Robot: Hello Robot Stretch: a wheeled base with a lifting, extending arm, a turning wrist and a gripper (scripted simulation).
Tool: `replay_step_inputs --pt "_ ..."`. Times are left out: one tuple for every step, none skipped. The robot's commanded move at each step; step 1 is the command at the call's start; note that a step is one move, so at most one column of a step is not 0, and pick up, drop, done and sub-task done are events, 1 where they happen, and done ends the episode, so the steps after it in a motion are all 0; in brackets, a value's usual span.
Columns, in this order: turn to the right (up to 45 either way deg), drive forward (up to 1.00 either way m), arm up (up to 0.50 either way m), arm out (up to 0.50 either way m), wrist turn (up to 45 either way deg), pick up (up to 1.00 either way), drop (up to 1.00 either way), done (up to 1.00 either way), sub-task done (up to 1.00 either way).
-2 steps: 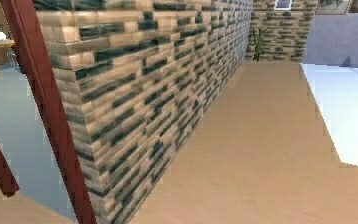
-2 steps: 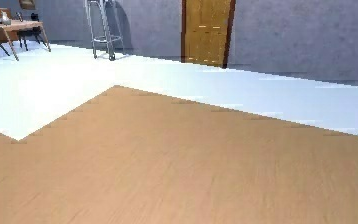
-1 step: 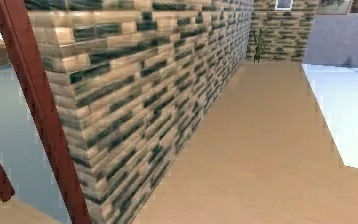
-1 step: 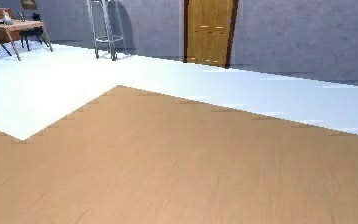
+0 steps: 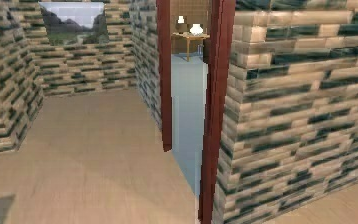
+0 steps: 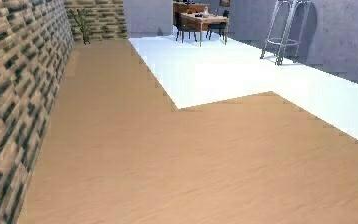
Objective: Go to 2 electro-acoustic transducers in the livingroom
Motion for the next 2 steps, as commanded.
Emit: replay_step_inputs --pt "-18.0 0.0 0.0 0.0 0.0 0.0 0.0 0.0 0.0" --pt "0.0 1.0 0.0 0.0 0.0 0.0 0.0 0.0 0.0"
